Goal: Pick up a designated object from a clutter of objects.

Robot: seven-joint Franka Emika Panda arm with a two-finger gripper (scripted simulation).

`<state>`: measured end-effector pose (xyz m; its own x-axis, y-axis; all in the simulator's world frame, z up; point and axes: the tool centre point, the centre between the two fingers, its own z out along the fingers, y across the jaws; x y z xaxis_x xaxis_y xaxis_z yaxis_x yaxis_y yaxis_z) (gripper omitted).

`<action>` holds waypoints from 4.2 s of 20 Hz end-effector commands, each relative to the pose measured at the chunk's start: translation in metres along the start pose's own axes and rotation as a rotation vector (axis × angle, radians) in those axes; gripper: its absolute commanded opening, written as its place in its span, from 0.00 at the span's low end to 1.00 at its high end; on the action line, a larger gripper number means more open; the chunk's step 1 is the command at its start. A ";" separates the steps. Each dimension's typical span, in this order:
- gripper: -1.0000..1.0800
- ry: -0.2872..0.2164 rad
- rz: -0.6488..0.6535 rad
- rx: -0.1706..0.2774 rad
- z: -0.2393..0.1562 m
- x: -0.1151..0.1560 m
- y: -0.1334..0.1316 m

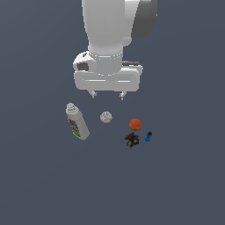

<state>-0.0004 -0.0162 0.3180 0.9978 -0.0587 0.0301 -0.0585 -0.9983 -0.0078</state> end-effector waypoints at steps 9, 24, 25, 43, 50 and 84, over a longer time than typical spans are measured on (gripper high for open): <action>0.96 0.006 -0.035 -0.005 -0.005 0.004 0.001; 0.96 0.001 0.013 -0.002 0.024 0.014 -0.028; 0.96 0.000 0.021 -0.002 0.029 0.015 -0.033; 0.96 -0.023 0.236 -0.005 0.170 0.017 -0.164; 0.96 -0.027 0.294 -0.010 0.209 0.005 -0.198; 0.00 -0.029 0.321 -0.013 0.277 -0.003 -0.213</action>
<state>0.0172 0.1981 0.0430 0.9288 -0.3705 0.0000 -0.3705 -0.9288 0.0000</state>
